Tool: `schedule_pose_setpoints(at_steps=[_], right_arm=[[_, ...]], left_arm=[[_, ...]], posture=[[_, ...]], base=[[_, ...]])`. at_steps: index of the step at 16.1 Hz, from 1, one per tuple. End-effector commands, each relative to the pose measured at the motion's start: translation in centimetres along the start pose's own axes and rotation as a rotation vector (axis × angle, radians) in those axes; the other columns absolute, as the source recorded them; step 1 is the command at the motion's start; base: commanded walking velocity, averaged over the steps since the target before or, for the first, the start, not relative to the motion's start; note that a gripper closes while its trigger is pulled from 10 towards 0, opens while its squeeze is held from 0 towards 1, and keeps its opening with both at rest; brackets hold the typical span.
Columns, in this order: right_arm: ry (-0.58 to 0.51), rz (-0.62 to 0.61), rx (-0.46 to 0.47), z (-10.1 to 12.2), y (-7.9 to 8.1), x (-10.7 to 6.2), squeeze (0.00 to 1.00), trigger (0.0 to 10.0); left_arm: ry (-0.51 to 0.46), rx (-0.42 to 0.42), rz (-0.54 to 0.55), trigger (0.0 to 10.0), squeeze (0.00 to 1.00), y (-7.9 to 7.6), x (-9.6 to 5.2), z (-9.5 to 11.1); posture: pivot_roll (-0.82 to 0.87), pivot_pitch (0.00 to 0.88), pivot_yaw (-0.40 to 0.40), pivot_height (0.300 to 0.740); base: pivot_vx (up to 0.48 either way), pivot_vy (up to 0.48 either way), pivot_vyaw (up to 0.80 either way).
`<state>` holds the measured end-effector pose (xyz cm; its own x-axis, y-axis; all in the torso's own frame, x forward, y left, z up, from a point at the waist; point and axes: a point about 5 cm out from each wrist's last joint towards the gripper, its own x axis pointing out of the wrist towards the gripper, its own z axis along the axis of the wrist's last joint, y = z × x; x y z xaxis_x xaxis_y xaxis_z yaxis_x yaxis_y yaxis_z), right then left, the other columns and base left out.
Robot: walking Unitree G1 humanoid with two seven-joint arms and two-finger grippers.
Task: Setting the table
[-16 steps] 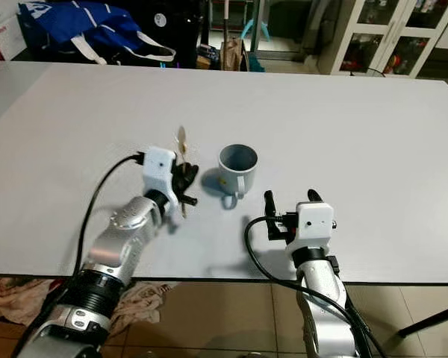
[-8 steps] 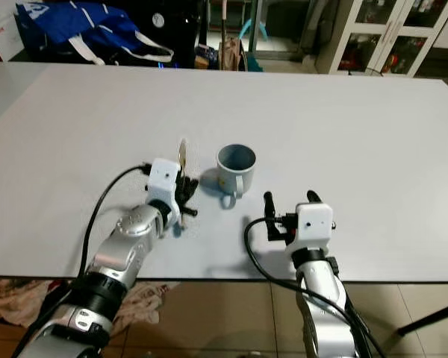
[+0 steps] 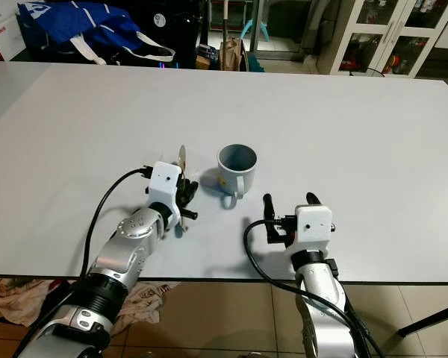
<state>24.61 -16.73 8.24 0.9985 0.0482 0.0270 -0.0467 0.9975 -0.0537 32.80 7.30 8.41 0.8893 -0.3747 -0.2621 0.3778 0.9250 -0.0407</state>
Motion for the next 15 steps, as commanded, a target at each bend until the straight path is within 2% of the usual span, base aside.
schedule_pose_setpoints(at_steps=[1, 8, 9, 10, 15], right_arm=[[0.0, 0.003, -0.001, 0.19, 0.15, -0.12, 0.0, 10.0], [0.004, 0.003, 0.001, 0.14, 0.24, -0.14, 0.0, 10.0], [0.004, 0.003, 0.001, 0.14, 0.24, -0.13, 0.0, 10.0], [0.004, 0.003, 0.001, 0.14, 0.24, -0.1, 0.0, 10.0], [0.004, 0.003, 0.001, 0.17, 0.24, -0.14, 0.0, 10.0]], left_arm=[[0.0, 0.005, -0.029, 0.0, 0.0, -0.48, 0.25, 0.16], [0.023, -0.005, -0.033, 0.0, 0.0, -0.57, 0.52, 0.17], [0.024, -0.003, -0.028, 0.4, 0.0, -0.54, 0.54, 0.19], [0.026, 0.001, -0.018, 10.0, 0.0, -0.53, 0.6, 0.25], [0.041, -0.003, -0.013, 10.0, 0.0, -0.61, 0.75, 0.18]], posture=[[-0.04, 0.0, 0.024, 0.74], [-0.05, 0.0, 0.024, 0.74], [-0.05, 0.0, 0.024, 0.74], [-0.05, 0.0, 0.024, 0.74], [-0.05, 0.0, 0.025, 0.74]], base=[[0.0, 0.0, 0.0], [0.0, 0.0, 0.0], [0.0, 0.0, 0.0], [0.0, 0.0, 0.0], [0.0, 0.0, 0.0]])
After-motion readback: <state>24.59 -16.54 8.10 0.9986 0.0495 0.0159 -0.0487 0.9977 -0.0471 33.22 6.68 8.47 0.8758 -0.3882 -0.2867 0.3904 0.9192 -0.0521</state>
